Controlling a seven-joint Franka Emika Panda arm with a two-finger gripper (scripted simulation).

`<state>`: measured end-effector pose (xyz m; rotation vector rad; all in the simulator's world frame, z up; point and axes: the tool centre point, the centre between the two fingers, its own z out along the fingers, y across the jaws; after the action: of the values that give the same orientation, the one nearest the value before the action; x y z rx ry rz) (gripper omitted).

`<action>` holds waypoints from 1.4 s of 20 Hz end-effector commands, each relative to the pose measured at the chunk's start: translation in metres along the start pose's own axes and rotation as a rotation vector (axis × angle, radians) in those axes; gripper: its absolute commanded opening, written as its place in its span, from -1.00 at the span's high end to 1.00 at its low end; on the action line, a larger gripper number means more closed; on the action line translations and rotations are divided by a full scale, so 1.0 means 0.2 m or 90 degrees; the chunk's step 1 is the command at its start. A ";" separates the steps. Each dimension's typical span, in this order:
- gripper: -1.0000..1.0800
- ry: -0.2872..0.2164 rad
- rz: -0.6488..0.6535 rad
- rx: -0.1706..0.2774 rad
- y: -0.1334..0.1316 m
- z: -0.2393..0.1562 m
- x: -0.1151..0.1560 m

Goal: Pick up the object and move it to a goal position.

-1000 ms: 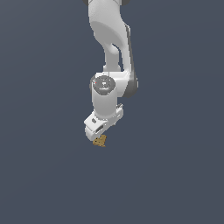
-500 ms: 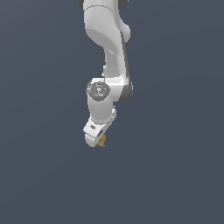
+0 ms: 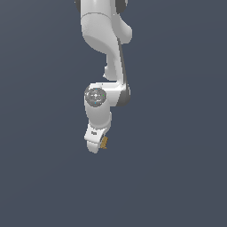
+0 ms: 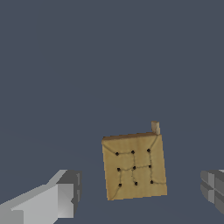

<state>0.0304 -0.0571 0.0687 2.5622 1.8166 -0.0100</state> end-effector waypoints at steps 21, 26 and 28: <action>-0.92 0.003 -0.066 -0.002 0.02 0.19 -0.02; -0.92 0.003 -0.067 -0.002 0.02 0.28 -0.02; -0.92 0.003 -0.067 -0.002 0.02 0.29 -0.02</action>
<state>0.0312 -0.0629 0.0124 2.4653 1.9493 -0.0024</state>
